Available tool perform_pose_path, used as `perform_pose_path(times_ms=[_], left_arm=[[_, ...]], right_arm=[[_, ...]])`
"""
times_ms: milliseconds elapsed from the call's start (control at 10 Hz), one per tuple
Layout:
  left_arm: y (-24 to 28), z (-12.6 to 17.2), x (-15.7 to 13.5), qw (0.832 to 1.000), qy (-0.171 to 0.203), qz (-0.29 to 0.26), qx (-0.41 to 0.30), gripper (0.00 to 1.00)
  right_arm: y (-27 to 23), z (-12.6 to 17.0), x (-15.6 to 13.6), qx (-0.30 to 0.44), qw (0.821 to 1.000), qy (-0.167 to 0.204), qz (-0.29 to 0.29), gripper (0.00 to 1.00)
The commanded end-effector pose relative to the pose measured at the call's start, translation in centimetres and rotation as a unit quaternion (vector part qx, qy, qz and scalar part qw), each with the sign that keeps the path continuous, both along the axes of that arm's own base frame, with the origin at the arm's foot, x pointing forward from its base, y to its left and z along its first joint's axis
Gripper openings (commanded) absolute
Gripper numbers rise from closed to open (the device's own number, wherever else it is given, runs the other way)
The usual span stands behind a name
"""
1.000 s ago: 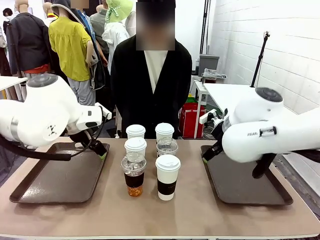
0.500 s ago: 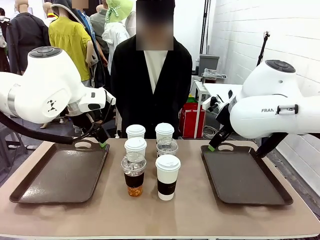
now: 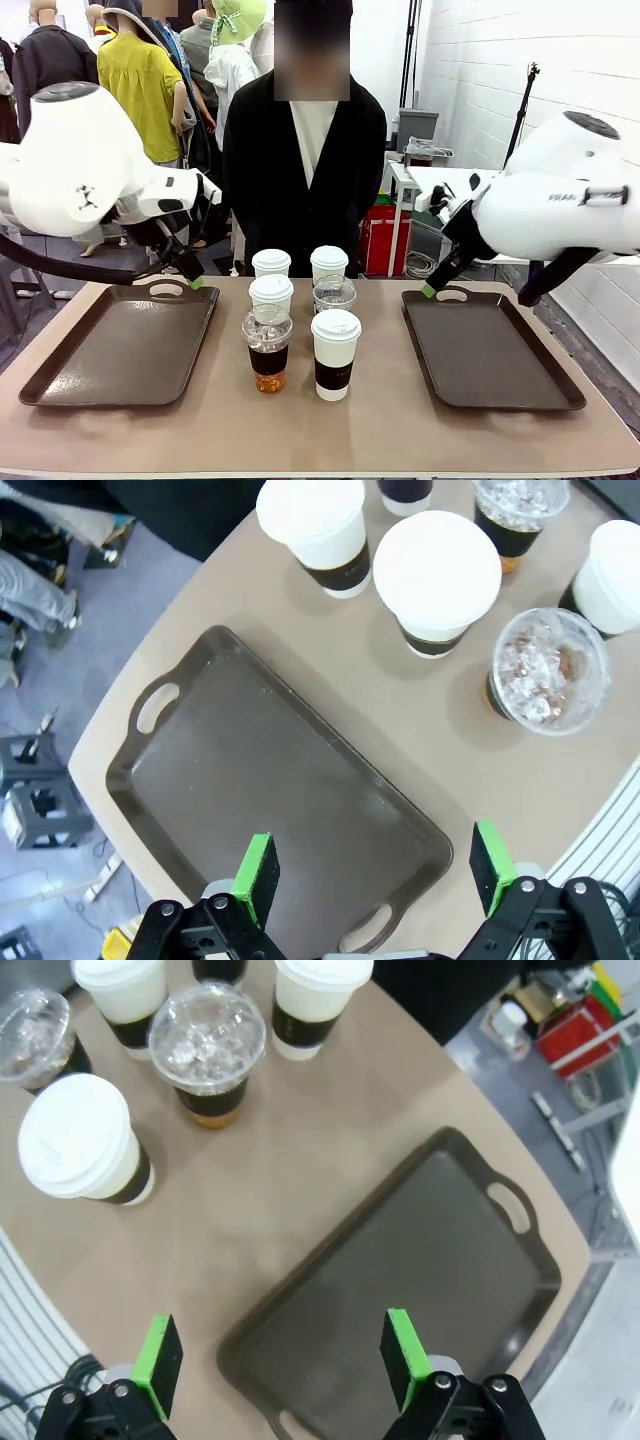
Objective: Distribute the coffee onto the tray.
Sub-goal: Pick up one iced Americano and place it on the right Handle tray.
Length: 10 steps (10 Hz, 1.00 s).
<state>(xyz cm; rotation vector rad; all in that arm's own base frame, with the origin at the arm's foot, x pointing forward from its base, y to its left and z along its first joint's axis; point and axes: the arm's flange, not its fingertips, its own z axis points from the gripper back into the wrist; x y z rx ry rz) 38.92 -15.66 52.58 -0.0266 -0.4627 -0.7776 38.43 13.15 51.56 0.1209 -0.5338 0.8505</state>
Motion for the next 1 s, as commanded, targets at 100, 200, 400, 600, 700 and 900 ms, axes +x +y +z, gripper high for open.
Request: perform_pose_path(times_ms=[100,200,400,600,700,900], left_arm=[[3.1,1.5,-1.3,0.994,0.010,-0.098,-0.056,1.00],[3.9,1.6,-1.4,0.989,0.006,-0.126,-0.073,1.00],[5.1,1.3,-1.7,0.979,-0.013,-0.163,-0.121,1.00],[5.6,0.8,-2.2,0.972,-0.034,-0.167,-0.161,1.00],[5.7,0.7,-2.3,0.971,-0.040,-0.167,-0.169,1.00],[5.8,1.0,-1.9,0.974,-0.063,-0.141,-0.168,1.00]], right_arm=[[-3.2,0.1,-1.4,0.079,0.995,-0.005,0.059,1.00],[-3.6,0.0,-1.4,0.101,0.992,-0.007,0.077,1.00],[-4.2,0.0,-1.6,0.138,0.985,-0.020,0.106,1.00],[-4.5,-0.4,-1.6,0.164,0.979,-0.024,0.118,1.00],[-4.5,-0.5,-1.6,0.168,0.978,-0.025,0.120,1.00],[-4.1,-0.6,-1.5,0.158,0.981,-0.042,0.109,1.00]])
